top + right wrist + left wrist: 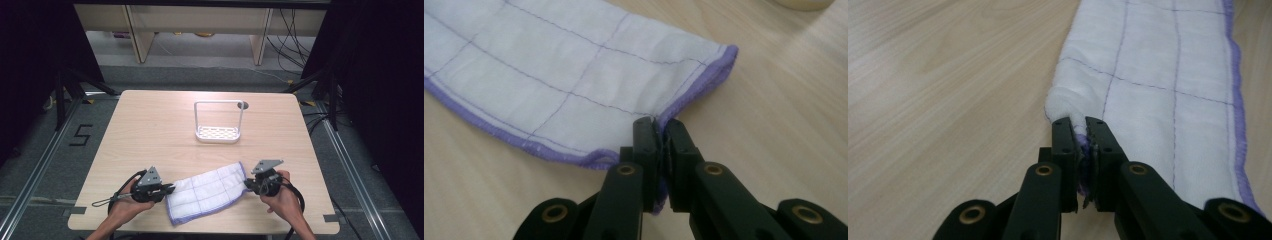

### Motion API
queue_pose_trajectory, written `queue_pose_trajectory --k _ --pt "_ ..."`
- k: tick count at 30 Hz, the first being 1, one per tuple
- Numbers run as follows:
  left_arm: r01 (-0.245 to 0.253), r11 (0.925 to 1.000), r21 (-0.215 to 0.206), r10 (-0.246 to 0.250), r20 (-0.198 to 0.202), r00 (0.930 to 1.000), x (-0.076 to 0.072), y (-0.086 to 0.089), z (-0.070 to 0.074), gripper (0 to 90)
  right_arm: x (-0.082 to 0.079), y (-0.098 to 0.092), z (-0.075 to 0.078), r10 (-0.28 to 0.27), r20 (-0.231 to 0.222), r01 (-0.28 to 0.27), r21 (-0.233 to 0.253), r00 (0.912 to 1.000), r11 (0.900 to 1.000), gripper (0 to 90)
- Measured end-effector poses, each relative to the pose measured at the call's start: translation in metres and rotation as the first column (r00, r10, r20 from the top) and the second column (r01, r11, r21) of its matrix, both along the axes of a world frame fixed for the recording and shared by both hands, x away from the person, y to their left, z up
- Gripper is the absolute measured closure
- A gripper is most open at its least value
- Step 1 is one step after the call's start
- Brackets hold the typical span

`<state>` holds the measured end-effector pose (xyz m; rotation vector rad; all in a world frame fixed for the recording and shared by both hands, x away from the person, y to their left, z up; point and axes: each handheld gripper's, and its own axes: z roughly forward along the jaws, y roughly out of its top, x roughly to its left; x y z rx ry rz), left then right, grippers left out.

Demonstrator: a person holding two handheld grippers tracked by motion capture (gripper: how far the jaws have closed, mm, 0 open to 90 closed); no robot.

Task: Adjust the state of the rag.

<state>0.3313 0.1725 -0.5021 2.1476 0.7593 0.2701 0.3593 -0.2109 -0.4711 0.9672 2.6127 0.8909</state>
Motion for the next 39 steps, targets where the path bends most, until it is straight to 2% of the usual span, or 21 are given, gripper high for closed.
queue_pose_trajectory --k 3,5,6,7,8,9,12,18,20,23,24,25,26,27,28,29,30,34,35,38,39 --pt "0.006 0.9995 -0.033 -0.006 -0.017 0.9998 -0.01 -0.002 -0.003 83.2 0.023 0.006 -0.001 0.009 0.019 -0.008 -0.017 0.9998 1.0 85.8" --pt "0.049 0.9988 0.005 -0.049 -0.02 0.9986 -0.016 -0.003 -0.005 83.1 0.037 0.01 -0.001 0.015 -0.011 -0.015 -0.035 0.9998 0.999 85.8" --pt "0.051 0.9985 -0.018 -0.052 -0.031 0.9982 -0.021 -0.008 -0.007 83.0 0.045 0.012 -0.003 0.024 0.0 -0.024 -0.041 0.9997 0.999 85.8" --pt "0.05 0.9986 -0.02 -0.05 -0.037 0.998 -0.023 -0.01 -0.007 83.0 0.055 0.017 -0.005 0.012 -0.001 -0.012 -0.054 0.9999 0.998 85.8" --pt "0.066 0.9977 -0.012 -0.067 -0.033 0.9972 -0.025 -0.012 -0.007 82.9 0.06 0.017 -0.005 0.042 0.0 -0.042 -0.064 0.9991 0.997 85.8" --pt "0.063 0.9976 -0.027 -0.064 -0.043 0.997 -0.028 -0.015 -0.008 83.0 0.064 0.021 -0.006 0.028 -0.009 -0.028 -0.075 0.9996 0.997 85.8" --pt "0.088 0.9957 -0.03 -0.089 -0.043 0.9951 -0.032 -0.022 -0.008 82.9 0.076 0.027 -0.006 0.064 -0.006 -0.064 -0.1 0.9979 0.993 85.7" --pt "0.113 0.9932 -0.027 -0.114 -0.026 0.9932 -0.036 -0.036 -0.008 82.7 0.094 0.031 -0.011 0.038 -0.006 -0.038 -0.075 0.9993 0.996 85.5" --pt "0.111 0.9927 -0.046 -0.113 -0.037 0.9929 -0.039 -0.041 -0.008 82.4 0.096 0.032 -0.014 0.027 -0.006 -0.027 -0.065 0.9996 0.997 84.9" --pt "0.14 0.9889 -0.049 -0.142 -0.035 0.9893 -0.042 -0.046 -0.01 77.0 0.097 0.033 -0.014 0.0 0.023 0.002 -0.072 0.9997 0.997 68.4" --pt "0.161 0.9846 -0.067 -0.164 -0.037 0.9858 -0.042 -0.047 -0.01 72.7 0.099 0.031 -0.014 0.006 0.017 -0.005 -0.072 0.9998 0.997 62.8" --pt "0.172 0.9831 -0.063 -0.174 -0.03 0.9843 -0.042 -0.046 -0.008 65.1 0.099 0.029 -0.013 -0.035 0.02 0.036 -0.072 0.9992 0.997 57.2" --pt "0.157 0.984 -0.084 -0.16 -0.033 0.9865 -0.042 -0.045 -0.007 60.6 0.099 0.027 -0.011 -0.042 0.032 0.044 -0.062 0.9986 0.997 54.9" --pt "0.147 0.9823 -0.116 -0.152 -0.039 0.9875 -0.041 -0.044 -0.005 56.7 0.097 0.023 -0.009 -0.077 0.017 0.078 -0.043 0.9969 0.996 54.7" --pt "0.139 0.9803 -0.14 -0.146 -0.044 0.9883 -0.04 -0.042 -0.002 53.8 0.097 0.018 -0.007 -0.074 0.04 0.075 -0.027 0.9964 0.997 53.6" --pt "0.148 0.9785 -0.144 -0.154 -0.032 0.9875 -0.037 -0.038 0.002 50.1 0.096 0.014 -0.006 -0.094 0.047 0.094 -0.005 0.9945 0.996 52.5" --pt "0.126 0.9773 -0.17 -0.131 -0.02 0.9912 -0.034 -0.037 0.005 46.6 0.095 0.008 -0.002 -0.119 0.03 0.119 -0.002 0.9925 0.993 51.3" --pt "0.091 0.9793 -0.181 -0.093 -0.002 0.9956 -0.017 -0.035 0.014 42.0 0.093 0.002 -0.001 -0.16 0.015 0.16 0.005 0.9869 0.987 50.9" --pt "0.08 0.9837 -0.161 -0.082 -0.006 0.9967 -0.012 -0.035 0.017 41.7 0.091 0.001 -0.001 -0.174 -0.001 0.174 0.011 0.9847 0.985 50.8" --pt "0.033 0.986 -0.163 -0.032 0.007 0.9995 0.018 -0.044 0.022 40.8 0.091 0.002 -0.002 -0.185 -0.01 0.185 0.014 0.9828 0.983 50.1" --pt "0.028 0.9863 -0.162 -0.029 -0.004 0.9996 0.026 -0.046 0.023 41.3 0.09 0.005 -0.004 -0.197 -0.003 0.197 0.035 0.9804 0.98 49.7"
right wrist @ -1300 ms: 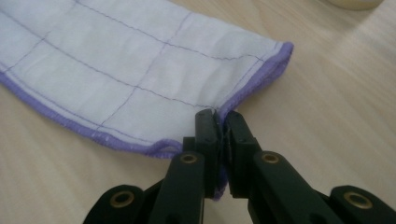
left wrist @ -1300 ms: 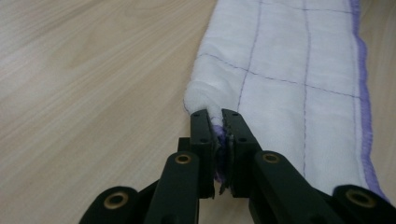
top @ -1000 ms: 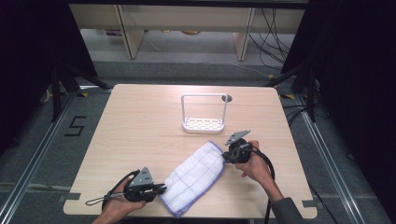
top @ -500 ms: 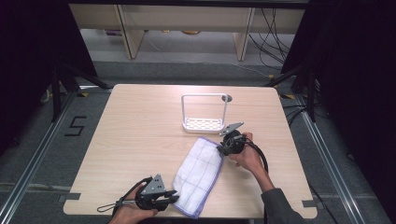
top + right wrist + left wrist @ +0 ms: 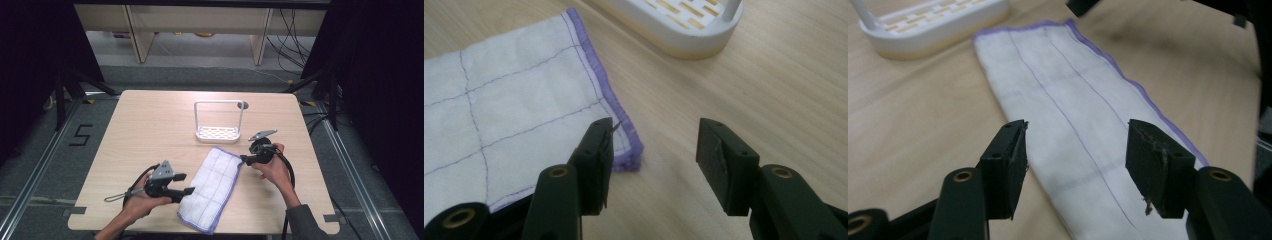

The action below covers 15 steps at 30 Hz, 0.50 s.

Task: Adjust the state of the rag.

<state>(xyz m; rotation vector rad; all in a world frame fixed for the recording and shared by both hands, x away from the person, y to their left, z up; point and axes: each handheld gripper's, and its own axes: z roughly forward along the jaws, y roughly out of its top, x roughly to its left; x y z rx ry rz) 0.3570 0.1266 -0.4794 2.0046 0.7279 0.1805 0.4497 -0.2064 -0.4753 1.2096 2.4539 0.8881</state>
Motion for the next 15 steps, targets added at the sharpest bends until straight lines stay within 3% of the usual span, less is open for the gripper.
queue_pose_trajectory --k 1,3,4,8,9,15 --pt "-0.012 0.9999 0.012 0.012 0.001 0.9999 0.01 -0.002 0.001 41.4 -0.001 0.0 0.002 -0.002 -0.02 0.002 -0.005 0.9998 1.0 48.9" --pt "-0.039 0.9992 0.013 0.039 -0.005 0.9992 0.028 -0.009 0.0 40.9 -0.002 0.002 -0.001 0.0 0.006 0.0 -0.005 1.0 1.0 48.5" --pt "-0.043 0.9989 0.017 0.043 -0.01 0.999 0.037 -0.012 -0.001 40.7 -0.004 0.004 0.001 -0.01 -0.027 0.01 0.002 0.9996 1.0 48.3" --pt "-0.072 0.9964 0.044 0.074 -0.031 0.9968 0.067 -0.025 -0.004 40.9 -0.006 0.007 -0.003 -0.012 -0.023 0.012 -0.02 0.9997 1.0 46.3" --pt "-0.086 0.9958 0.03 0.087 -0.042 0.9953 0.073 -0.03 -0.006 41.0 -0.006 0.009 -0.004 -0.026 -0.025 0.026 -0.003 0.9994 1.0 46.2" --pt "-0.056 0.9955 0.077 0.062 -0.068 0.9958 0.105 -0.055 -0.015 39.8 -0.005 0.008 -0.004 -0.03 -0.031 0.03 -0.013 0.9991 0.999 46.0"
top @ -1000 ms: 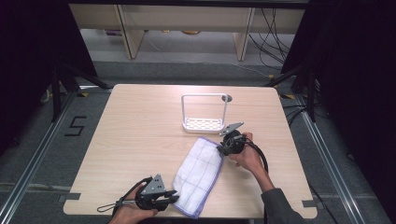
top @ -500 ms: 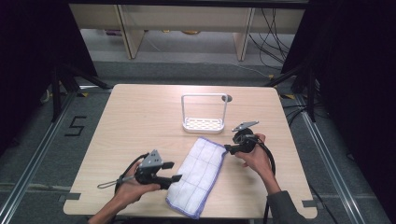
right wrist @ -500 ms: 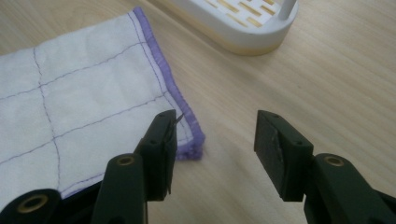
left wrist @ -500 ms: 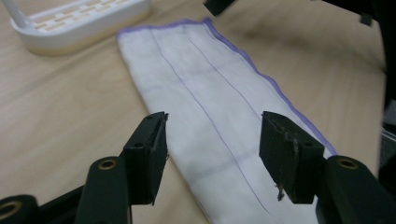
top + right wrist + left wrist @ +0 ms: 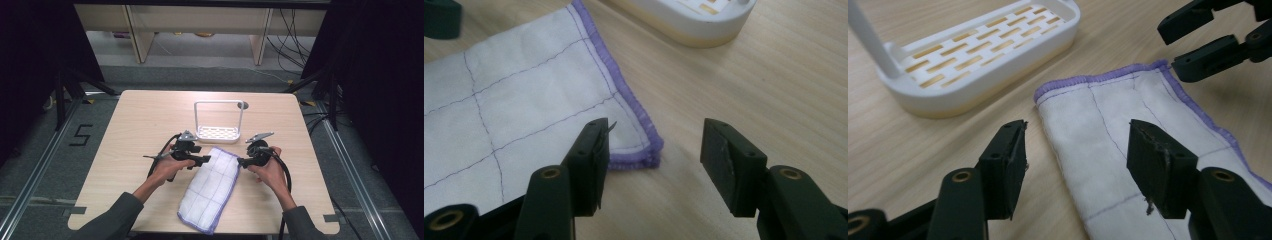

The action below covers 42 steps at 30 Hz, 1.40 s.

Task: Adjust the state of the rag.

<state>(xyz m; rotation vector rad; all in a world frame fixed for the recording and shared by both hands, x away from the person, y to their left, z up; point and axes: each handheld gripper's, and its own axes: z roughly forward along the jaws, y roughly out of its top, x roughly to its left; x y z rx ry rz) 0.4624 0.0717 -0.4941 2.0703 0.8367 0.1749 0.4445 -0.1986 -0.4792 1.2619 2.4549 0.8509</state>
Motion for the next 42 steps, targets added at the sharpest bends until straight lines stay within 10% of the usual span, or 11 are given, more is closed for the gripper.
queue_pose_trajectory --k 24,42 --pt "-0.001 0.9966 0.082 0.002 -0.015 0.9999 0.026 -0.027 -0.017 43.5 0.002 0.002 -0.003 -0.008 -0.002 0.008 -0.001 1.0 1.0 43.8" --pt "0.006 0.9977 0.067 -0.005 -0.007 1.0 0.027 -0.022 -0.019 80.8 0.004 0.014 -0.01 -0.021 0.008 0.021 -0.023 0.9997 1.0 44.2"
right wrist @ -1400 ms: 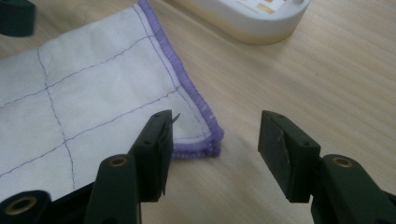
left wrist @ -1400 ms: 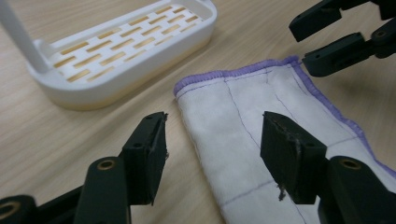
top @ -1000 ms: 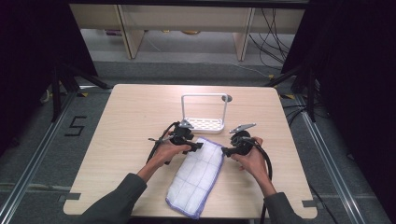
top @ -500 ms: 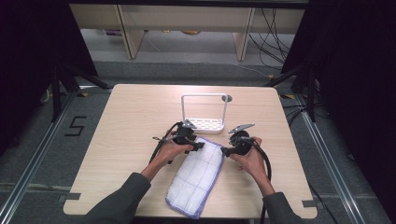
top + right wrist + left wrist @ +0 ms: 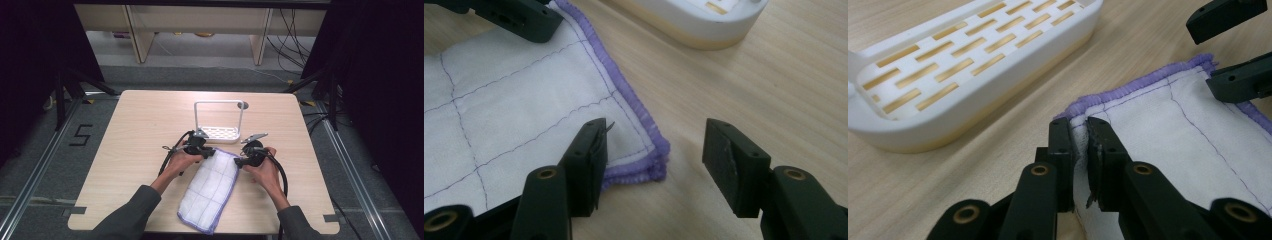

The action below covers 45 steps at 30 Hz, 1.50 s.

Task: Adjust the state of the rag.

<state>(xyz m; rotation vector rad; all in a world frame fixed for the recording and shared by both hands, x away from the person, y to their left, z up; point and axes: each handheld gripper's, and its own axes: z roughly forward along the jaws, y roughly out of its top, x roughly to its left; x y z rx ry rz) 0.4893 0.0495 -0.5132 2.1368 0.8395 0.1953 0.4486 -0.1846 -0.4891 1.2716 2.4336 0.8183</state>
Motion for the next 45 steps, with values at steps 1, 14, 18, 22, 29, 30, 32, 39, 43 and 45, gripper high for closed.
queue_pose_trajectory --k 1,14,18,22,29,30,32,39,43,45 --pt "0.003 1.0 0.004 -0.003 0.006 1.0 0.0 0.001 0.0 81.3 0.001 0.0 0.0 0.015 0.012 -0.015 -0.009 0.9998 1.0 44.3" --pt "-0.007 1.0 0.007 0.007 0.026 0.9996 -0.004 0.011 0.0 83.5 0.007 0.01 -0.007 -0.014 -0.006 0.014 -0.005 0.9999 1.0 49.9" --pt "-0.016 0.9999 0.002 0.016 0.022 0.9996 -0.005 0.014 0.0 83.4 0.008 0.009 -0.008 0.013 -0.02 -0.012 0.032 0.9997 0.999 62.9" --pt "-0.017 0.9998 0.004 0.017 0.021 0.9996 -0.005 0.016 0.0 83.2 0.011 0.009 -0.011 0.026 -0.016 -0.025 0.059 0.9995 0.998 72.0" --pt "-0.024 0.9997 -0.004 0.024 0.026 0.9994 -0.009 0.019 0.001 83.7 0.011 0.013 -0.01 0.075 0.006 -0.075 0.052 0.9972 0.996 84.5" --pt "-0.037 0.9993 -0.003 0.037 0.026 0.999 -0.011 0.02 0.002 83.8 0.01 0.013 -0.008 0.071 -0.007 -0.07 0.067 0.9975 0.995 84.7" --pt "-0.038 0.9991 -0.017 0.039 0.034 0.9987 -0.012 0.022 0.006 84.0 0.009 0.012 -0.004 0.081 0.014 -0.082 0.078 0.9966 0.994 84.9" --pt "-0.04 0.9956 -0.084 0.046 0.063 0.9969 -0.02 0.03 0.018 84.1 -0.001 0.012 0.013 0.1 0.082 -0.109 0.113 0.9916 0.988 84.9" --pt "-0.043 0.9914 -0.124 0.053 0.083 0.9951 -0.029 0.04 0.027 84.2 -0.004 0.013 0.018 0.123 0.124 -0.138 0.124 0.9846 0.983 84.9" --pt "-0.043 0.9908 -0.128 0.056 0.102 0.9931 -0.034 0.044 0.032 84.1 -0.007 0.015 0.022 0.121 0.127 -0.137 0.128 0.9844 0.982 84.9"
